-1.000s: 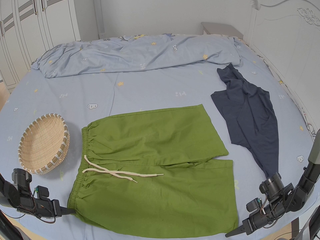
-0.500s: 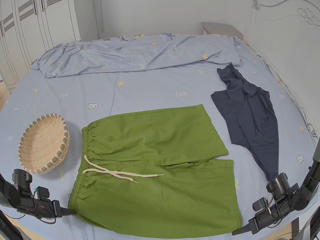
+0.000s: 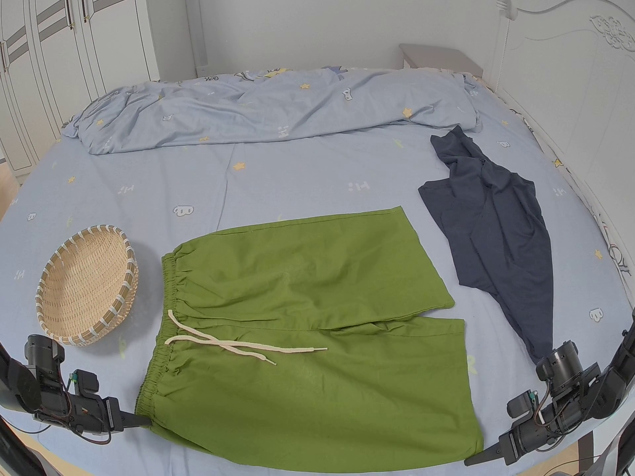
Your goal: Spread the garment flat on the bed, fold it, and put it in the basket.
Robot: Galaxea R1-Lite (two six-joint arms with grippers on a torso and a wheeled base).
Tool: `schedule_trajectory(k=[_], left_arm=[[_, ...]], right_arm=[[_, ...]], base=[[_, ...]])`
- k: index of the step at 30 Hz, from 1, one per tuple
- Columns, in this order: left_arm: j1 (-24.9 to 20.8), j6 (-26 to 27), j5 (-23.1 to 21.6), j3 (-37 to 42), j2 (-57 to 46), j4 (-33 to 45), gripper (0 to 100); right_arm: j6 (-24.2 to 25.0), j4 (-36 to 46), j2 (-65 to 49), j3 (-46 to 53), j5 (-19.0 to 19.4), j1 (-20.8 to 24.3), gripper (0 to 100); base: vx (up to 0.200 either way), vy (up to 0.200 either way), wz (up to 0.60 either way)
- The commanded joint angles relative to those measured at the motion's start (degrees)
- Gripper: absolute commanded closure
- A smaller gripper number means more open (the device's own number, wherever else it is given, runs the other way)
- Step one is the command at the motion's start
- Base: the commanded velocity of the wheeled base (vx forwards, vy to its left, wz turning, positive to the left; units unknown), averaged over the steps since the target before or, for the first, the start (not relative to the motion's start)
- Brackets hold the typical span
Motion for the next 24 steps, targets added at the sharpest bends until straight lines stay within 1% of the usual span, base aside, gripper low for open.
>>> schedule_trajectory(k=[1,2,3,4,5,7,9,10,11,12,15,16,18,19,23,24], left_arm=[[-0.55,-1.52,0.00,-0.84,-6.22,0.38,100],[-1.61,-3.81,0.09,-1.55,-8.15,0.38,100],[-1.78,-4.16,0.09,-1.63,-8.41,0.38,100],[-3.63,-8.55,0.44,-3.13,-10.70,0.47,100],[-5.21,-13.12,1.32,-4.62,-12.63,0.47,100],[-8.29,-20.68,3.07,-7.70,-16.50,0.65,100],[-9.78,-22.88,3.16,-9.46,-18.26,1.35,100],[-10.40,-22.88,3.34,-10.42,-18.96,2.32,100],[-10.48,-22.88,3.43,-10.51,-19.05,2.49,100],[-11.54,-22.88,3.69,-12.62,-19.40,4.78,100],[-12.24,-22.88,5.62,-16.40,-19.05,6.53,100],[-12.24,-22.88,5.71,-16.49,-18.96,6.62,100],[-12.15,-22.88,7.38,-18.07,-18.61,6.62,100],[-12.15,-22.53,8.61,-19.12,-17.90,6.53,100],[-12.59,-22.26,12.65,-23.61,-15.88,6.62,100],[-12.59,-22.26,12.74,-23.78,-15.80,6.62,100]], right_arm=[[1.73,5.72,-8.13,-6.22,-0.26,0.14,100],[2.52,11.70,-10.77,-10.27,-0.26,-0.12,100],[2.61,12.31,-11.03,-10.79,-0.26,-0.12,100],[3.40,19.52,-13.40,-15.89,-0.79,-0.30,100],[3.84,24.35,-15.16,-19.58,-2.81,-0.21,100],[5.07,29.10,-17.53,-25.47,-8.53,0.67,100],[6.74,29.80,-18.32,-28.46,-11.69,1.81,100],[8.06,29.89,-18.41,-30.48,-13.10,2.87,100],[8.24,29.98,-18.41,-30.74,-13.27,3.04,100],[9.91,30.86,-18.24,-34.08,-14.94,4.45,100],[10.61,33.41,-18.15,-40.15,-17.75,5.85,100],[10.61,33.41,-18.06,-40.32,-17.84,5.85,100],[10.70,33.41,-17.45,-43.84,-21.01,7.52,100],[10.70,33.49,-16.48,-46.04,-23.47,8.32,100],[10.70,33.58,-13.49,-52.10,-30.15,9.72,100],[10.70,33.58,-13.31,-52.37,-30.32,9.81,100]], base=[[0.000,0.000,0.00],[0.000,0.000,0.00],[0.000,0.000,0.00],[0.000,0.000,0.00],[0.000,0.000,0.00],[0.000,0.000,0.00],[0.000,0.000,0.00],[0.000,0.000,0.00],[0.000,0.000,0.00],[0.000,0.000,0.00],[0.000,0.000,0.00],[0.000,0.000,0.00],[0.000,0.000,0.00],[0.000,0.000,0.00],[0.000,0.000,0.00],[0.000,0.000,0.00]])
